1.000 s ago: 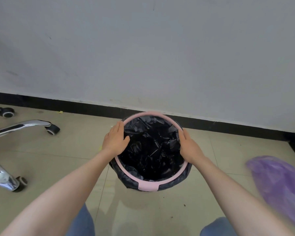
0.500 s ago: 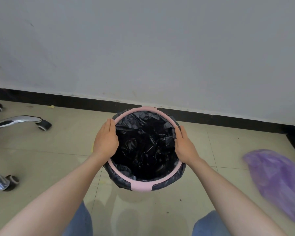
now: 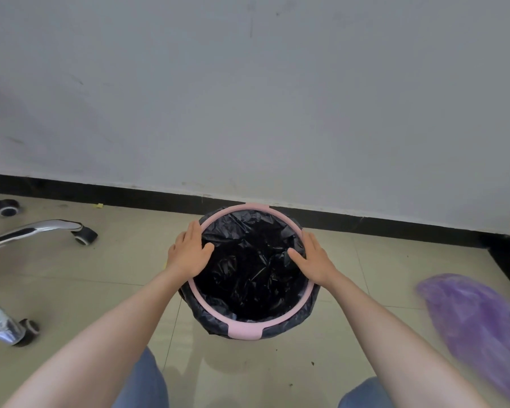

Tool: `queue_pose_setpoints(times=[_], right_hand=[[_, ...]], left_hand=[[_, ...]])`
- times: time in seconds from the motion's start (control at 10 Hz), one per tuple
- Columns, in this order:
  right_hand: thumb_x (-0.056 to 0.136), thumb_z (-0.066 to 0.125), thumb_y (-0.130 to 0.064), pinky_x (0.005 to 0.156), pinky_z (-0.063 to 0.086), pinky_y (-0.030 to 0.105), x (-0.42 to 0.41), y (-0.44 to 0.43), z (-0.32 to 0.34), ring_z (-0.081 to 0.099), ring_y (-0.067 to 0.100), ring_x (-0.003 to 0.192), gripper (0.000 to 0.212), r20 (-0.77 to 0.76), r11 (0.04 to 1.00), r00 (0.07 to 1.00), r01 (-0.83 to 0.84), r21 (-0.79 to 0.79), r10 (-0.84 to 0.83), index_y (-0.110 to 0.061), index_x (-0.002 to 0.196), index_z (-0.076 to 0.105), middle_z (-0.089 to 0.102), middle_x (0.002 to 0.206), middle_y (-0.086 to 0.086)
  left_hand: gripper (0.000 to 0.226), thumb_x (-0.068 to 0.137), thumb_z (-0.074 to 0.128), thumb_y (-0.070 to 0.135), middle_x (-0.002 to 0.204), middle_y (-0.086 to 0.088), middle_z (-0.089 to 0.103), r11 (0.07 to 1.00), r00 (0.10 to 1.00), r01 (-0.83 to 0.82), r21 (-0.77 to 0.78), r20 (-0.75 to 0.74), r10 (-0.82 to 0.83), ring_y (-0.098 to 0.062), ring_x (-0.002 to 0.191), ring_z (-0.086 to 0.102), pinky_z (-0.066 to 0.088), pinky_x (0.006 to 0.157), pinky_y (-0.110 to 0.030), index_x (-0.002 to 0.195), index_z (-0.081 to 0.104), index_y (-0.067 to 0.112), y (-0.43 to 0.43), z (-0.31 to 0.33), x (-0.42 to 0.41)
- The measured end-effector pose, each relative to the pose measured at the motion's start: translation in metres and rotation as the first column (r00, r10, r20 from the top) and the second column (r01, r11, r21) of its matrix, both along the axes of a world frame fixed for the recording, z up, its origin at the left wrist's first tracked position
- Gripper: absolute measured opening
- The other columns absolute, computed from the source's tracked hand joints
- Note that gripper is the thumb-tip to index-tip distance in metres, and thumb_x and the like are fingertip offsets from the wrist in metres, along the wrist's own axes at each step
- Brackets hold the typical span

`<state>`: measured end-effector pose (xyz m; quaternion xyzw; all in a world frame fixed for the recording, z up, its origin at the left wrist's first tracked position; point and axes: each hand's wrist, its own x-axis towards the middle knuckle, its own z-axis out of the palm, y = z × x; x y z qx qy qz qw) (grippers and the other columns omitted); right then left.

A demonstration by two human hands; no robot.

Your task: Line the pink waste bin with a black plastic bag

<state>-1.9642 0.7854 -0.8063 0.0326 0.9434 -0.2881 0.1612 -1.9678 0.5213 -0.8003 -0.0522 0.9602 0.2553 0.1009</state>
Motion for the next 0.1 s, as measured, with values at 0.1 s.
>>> queue_pose_setpoints(times=[0.1], right_hand=[[0.094, 0.036, -0.049, 0.116, 0.011, 0.043, -0.0014, 0.0036, 0.0154, 0.002, 0.026, 0.146, 0.070, -0.021, 0.997, 0.998, 0.052, -0.065, -0.054, -0.022, 0.148, 0.000, -0.002, 0.159, 0.007]], left_hand=[[0.050, 0.090, 0.038, 0.023, 0.144, -0.014, 0.031, 1.000, 0.999, 0.007, 0.003, -0.033, -0.007, -0.035, 0.126, 0.034, 0.036, 0.099, -0.049, 0.135, 0.021, 0.008, -0.0047, 0.0107, 0.0003]])
